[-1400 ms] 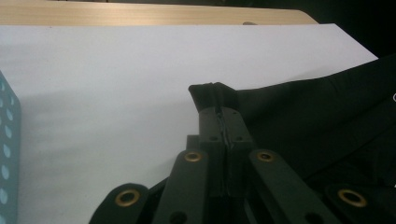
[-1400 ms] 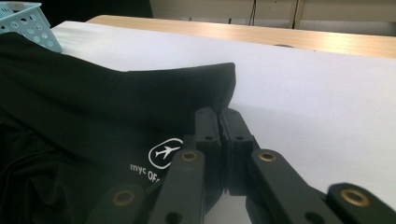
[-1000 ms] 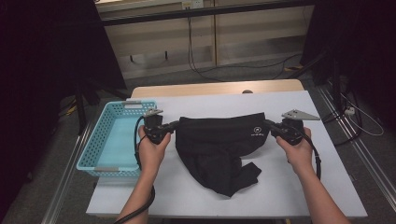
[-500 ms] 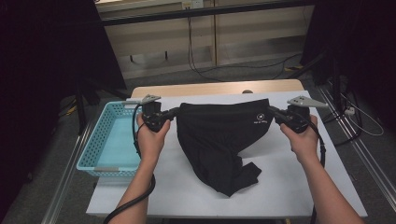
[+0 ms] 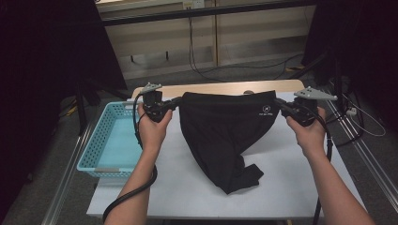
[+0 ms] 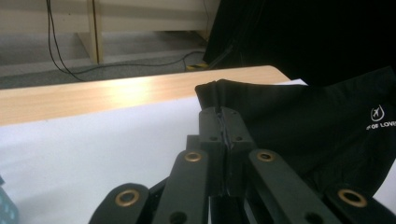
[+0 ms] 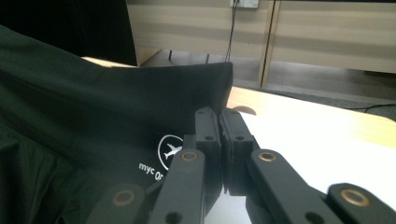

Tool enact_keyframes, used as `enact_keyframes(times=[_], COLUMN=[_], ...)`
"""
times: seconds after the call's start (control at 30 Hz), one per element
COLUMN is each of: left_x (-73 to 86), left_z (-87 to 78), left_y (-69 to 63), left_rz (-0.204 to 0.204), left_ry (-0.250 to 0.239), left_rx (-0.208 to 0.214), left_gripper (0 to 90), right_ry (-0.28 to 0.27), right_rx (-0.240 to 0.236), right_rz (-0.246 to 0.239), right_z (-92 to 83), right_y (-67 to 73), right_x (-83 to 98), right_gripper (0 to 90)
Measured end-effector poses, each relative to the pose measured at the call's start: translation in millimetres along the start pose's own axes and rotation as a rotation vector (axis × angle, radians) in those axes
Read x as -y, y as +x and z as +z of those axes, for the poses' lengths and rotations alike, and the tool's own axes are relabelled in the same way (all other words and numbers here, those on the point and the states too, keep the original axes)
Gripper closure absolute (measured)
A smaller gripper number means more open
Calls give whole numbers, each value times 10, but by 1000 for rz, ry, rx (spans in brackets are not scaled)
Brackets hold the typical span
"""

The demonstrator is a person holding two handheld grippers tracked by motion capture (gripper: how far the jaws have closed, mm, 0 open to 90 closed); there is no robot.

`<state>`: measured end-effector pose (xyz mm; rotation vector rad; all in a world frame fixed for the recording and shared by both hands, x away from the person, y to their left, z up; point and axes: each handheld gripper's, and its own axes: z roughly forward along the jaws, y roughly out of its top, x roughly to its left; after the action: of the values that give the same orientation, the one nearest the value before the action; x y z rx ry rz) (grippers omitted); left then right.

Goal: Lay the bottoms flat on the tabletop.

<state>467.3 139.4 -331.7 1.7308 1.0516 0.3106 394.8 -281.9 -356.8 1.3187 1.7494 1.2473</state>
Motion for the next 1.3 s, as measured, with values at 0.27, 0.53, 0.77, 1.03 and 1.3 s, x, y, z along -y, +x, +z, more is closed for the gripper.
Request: enact_keyframes(times=[0.27, 0.53, 0.77, 1.03, 1.3], left_x=[155, 173, -233, -613, 17], left_z=[89, 248, 455, 789, 870], left_y=[22, 91, 236, 360, 266], left_rz=[-16, -23, -8, -28, 15], left_ry=[33, 63, 33, 3, 142], left_rx=[16, 5, -22, -102, -69], left_gripper=[887, 887, 890, 464, 267], right_ry=[36, 64, 98, 36, 172], right_rx=[10, 21, 64, 216, 122], right_rz=[8, -14, -37, 51, -41], right_z=[57, 165, 412, 963, 866], right_y=[-10, -5, -57, -193, -8], right_x=[186, 250, -6, -687, -41], right_gripper=[871, 871, 873, 546, 352])
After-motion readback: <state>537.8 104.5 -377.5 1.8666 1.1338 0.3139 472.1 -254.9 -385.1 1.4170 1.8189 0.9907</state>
